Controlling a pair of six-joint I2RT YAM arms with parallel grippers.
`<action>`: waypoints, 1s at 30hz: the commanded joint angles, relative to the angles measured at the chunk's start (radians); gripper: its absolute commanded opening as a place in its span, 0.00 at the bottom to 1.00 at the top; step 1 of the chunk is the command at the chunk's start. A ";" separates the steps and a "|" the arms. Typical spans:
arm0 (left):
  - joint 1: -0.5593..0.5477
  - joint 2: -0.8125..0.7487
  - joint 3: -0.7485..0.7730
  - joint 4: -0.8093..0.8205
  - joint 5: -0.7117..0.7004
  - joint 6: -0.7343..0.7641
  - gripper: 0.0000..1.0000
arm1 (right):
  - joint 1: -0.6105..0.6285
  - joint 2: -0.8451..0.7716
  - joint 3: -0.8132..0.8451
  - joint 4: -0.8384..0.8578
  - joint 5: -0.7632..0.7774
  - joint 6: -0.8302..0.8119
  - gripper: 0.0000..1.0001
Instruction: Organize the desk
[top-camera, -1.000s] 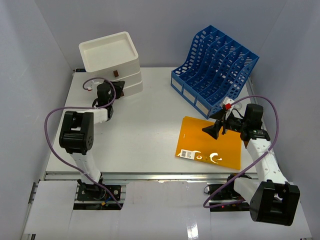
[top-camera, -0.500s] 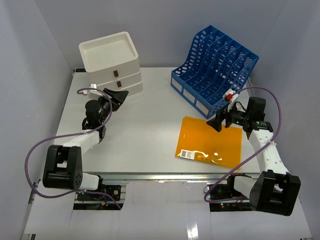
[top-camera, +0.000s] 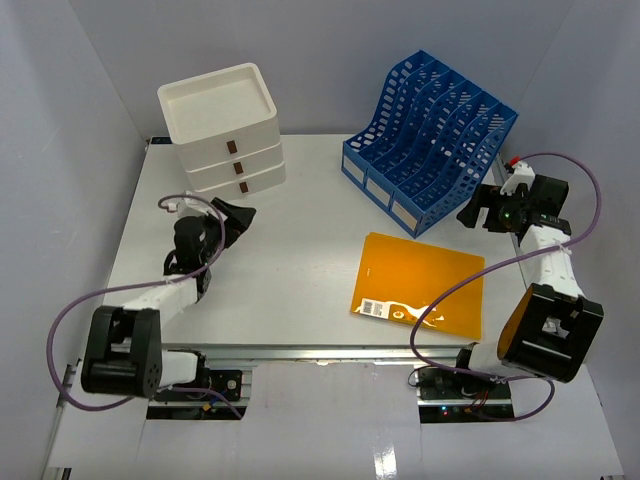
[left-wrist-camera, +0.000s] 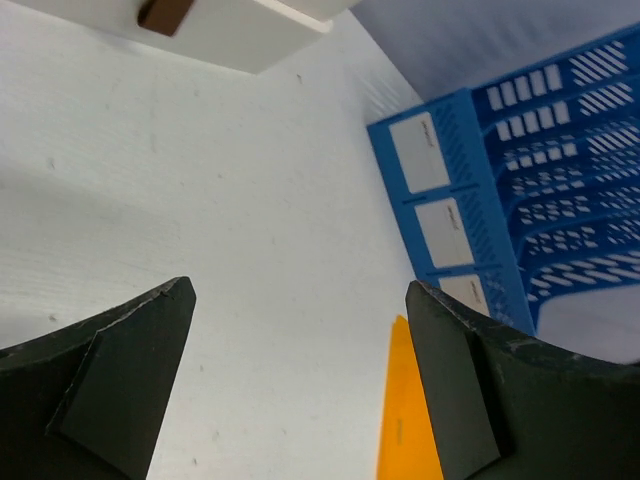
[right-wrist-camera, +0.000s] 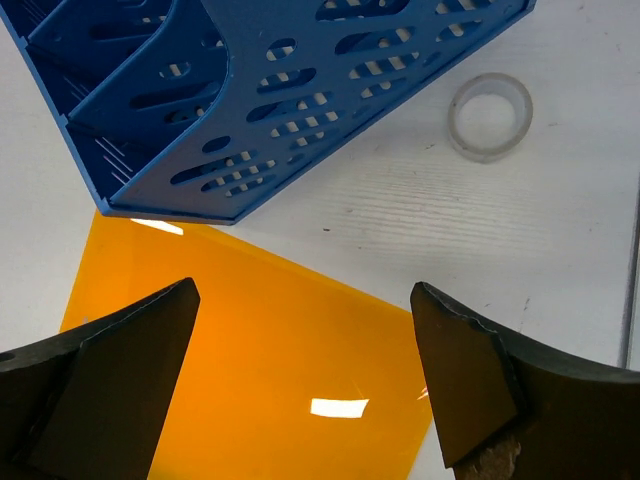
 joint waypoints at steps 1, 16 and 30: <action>-0.008 0.177 0.210 -0.218 -0.086 0.111 0.91 | -0.001 0.004 0.006 0.067 -0.034 0.073 0.93; -0.125 0.582 0.489 -0.014 -0.435 0.412 0.65 | -0.021 -0.018 -0.110 0.135 -0.584 -0.170 0.90; -0.124 0.738 0.669 0.018 -0.542 0.486 0.59 | -0.056 -0.042 -0.143 0.136 -0.646 -0.193 0.90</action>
